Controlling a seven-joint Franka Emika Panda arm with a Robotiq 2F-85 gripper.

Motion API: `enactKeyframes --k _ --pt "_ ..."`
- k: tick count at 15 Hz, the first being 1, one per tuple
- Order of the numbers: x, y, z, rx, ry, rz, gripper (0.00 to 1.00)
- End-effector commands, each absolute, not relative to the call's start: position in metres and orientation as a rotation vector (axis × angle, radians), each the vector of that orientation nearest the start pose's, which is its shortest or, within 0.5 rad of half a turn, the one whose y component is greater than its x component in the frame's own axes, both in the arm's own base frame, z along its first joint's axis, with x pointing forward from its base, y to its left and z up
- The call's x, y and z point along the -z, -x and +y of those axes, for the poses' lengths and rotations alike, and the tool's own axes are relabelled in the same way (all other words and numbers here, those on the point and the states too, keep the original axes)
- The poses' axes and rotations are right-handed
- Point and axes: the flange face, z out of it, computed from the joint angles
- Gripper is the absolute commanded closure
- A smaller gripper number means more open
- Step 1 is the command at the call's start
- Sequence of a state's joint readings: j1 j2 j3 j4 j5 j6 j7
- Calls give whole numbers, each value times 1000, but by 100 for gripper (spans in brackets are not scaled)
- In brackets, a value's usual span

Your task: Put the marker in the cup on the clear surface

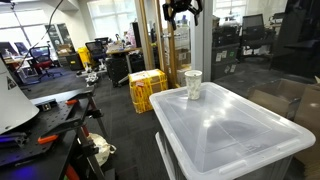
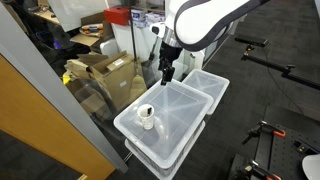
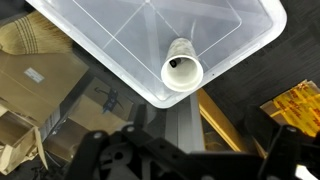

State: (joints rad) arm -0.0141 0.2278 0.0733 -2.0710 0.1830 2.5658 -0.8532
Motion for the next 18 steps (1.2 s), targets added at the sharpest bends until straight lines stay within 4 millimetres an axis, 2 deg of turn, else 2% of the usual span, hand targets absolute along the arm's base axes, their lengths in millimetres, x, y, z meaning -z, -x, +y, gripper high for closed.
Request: enactKeyframes --k 1,3,4,12,18 --pt "-344 -617 35 390 2791 -1203 0" --pt "-340 -618 37 342 2763 -1215 0" --pt "-339 -611 38 366 2815 -1195 0" --pt "-335 -616 40 337 2800 -1211 0" --pt "-322 -625 58 264 2787 -1338 0"
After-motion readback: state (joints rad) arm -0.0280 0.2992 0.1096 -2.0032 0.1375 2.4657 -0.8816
